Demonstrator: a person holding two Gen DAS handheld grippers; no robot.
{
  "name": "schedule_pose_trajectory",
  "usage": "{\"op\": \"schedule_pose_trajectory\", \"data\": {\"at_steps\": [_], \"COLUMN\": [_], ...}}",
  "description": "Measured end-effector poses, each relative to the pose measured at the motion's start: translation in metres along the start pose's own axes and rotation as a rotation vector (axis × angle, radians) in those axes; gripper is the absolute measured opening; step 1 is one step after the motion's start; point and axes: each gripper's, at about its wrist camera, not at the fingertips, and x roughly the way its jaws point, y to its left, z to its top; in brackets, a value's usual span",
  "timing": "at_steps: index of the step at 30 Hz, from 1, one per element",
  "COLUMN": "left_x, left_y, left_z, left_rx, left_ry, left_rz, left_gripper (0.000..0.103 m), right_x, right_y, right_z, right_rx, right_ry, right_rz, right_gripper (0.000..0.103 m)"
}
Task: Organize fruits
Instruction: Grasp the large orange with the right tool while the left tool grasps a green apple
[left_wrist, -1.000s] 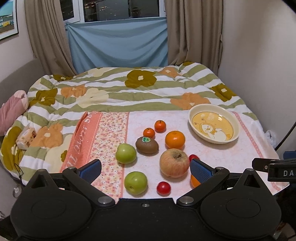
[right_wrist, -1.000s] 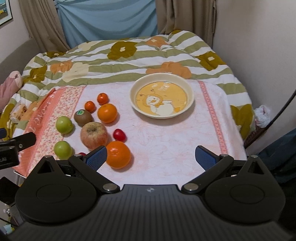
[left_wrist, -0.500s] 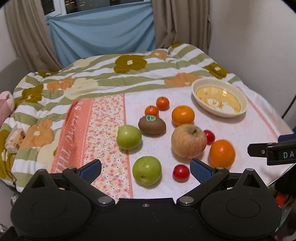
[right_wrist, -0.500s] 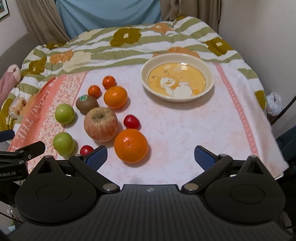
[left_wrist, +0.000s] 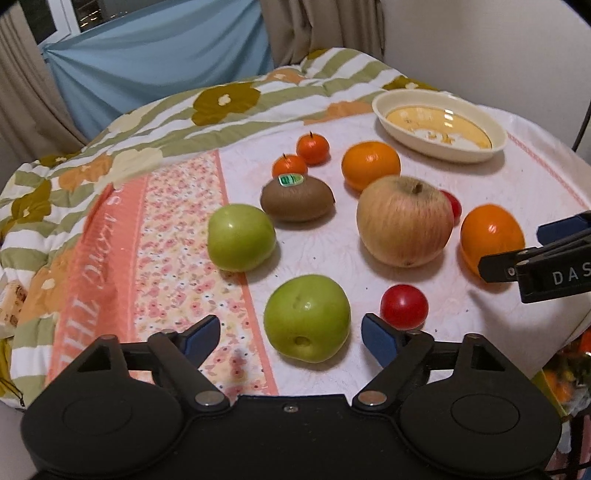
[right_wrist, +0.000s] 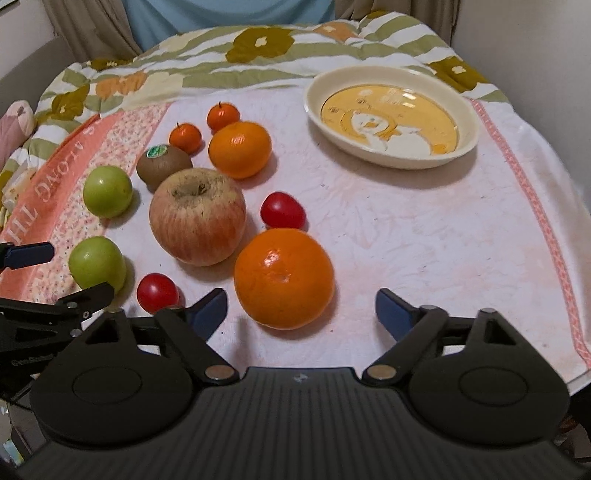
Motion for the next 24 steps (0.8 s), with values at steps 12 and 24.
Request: {"op": "schedule_pose_trajectory", "data": {"at_steps": [12,24], "left_x": [0.012,0.009], "left_y": [-0.002,-0.003], "left_z": [0.0,-0.007], "left_rx": [0.006,-0.007], "left_ry": [-0.025,-0.039], "left_rz": [-0.037,-0.047], "left_gripper": [0.06,0.059], "right_x": [0.012,0.015], "right_y": [0.008,0.011], "right_z": [0.002,0.006], "right_rx": [-0.019,-0.035], "right_ry": [0.008,0.009], "right_rz": [-0.018,-0.005], "right_gripper": [0.099,0.078]}}
